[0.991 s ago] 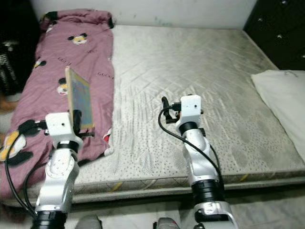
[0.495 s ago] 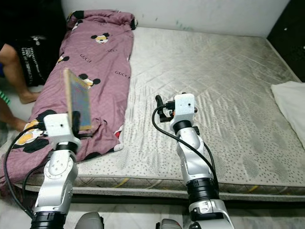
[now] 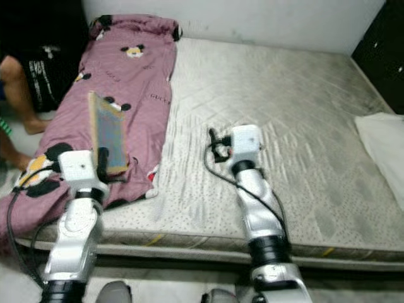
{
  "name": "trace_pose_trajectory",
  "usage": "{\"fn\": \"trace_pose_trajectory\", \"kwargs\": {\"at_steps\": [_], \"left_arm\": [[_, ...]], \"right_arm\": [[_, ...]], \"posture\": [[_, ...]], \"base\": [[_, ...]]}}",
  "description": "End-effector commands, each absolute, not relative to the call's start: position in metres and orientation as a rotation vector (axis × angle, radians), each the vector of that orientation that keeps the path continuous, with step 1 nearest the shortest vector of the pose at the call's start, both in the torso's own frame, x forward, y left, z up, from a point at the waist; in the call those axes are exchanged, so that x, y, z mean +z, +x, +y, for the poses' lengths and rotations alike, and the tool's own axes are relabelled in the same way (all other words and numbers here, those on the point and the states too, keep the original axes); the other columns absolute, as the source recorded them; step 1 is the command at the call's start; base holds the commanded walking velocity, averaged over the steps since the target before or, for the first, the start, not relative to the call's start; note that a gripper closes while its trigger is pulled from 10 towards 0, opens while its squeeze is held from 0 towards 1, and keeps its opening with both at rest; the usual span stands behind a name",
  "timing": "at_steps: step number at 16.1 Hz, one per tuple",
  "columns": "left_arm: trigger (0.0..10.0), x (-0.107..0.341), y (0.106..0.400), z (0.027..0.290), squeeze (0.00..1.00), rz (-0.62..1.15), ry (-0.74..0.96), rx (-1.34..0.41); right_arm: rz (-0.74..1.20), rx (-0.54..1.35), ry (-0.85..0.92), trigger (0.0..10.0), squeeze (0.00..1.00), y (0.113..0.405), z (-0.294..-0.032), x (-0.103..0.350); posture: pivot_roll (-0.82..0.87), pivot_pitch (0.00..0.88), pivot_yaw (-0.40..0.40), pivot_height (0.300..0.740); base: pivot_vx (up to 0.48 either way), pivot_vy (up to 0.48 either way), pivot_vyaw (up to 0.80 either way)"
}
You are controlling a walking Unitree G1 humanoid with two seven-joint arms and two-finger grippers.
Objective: Clean up the room
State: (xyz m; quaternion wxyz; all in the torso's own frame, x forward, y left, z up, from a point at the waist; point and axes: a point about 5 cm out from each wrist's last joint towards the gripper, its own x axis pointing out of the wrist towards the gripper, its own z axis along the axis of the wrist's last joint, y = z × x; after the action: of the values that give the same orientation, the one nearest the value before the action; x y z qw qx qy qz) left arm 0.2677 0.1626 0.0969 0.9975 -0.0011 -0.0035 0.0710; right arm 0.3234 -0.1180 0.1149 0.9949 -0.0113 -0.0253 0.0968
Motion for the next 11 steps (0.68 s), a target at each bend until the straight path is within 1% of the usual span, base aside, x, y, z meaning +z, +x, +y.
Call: {"fn": "trace_pose_trajectory", "kwargs": {"at_steps": [1, 11], "left_arm": [[10.0, 0.1056, 0.2703, 0.1534, 0.0, -0.046, -0.02, 0.124], [10.0, 0.1056, 0.2721, 0.1533, 0.0, -0.044, -0.034, 0.127]], "right_arm": [[-0.043, 0.164, -0.042, 10.0, 0.0, 0.325, -0.1298, 0.114], [-0.049, 0.165, -0.045, 10.0, 0.0, 0.3259, -0.1294, 0.1152]], "posture": [[-0.01, 0.032, -0.052, 0.74], [-0.02, 0.034, -0.054, 0.74]], "base": [[0.0, -0.285, 0.0], [0.0, -0.284, 0.0]]}}
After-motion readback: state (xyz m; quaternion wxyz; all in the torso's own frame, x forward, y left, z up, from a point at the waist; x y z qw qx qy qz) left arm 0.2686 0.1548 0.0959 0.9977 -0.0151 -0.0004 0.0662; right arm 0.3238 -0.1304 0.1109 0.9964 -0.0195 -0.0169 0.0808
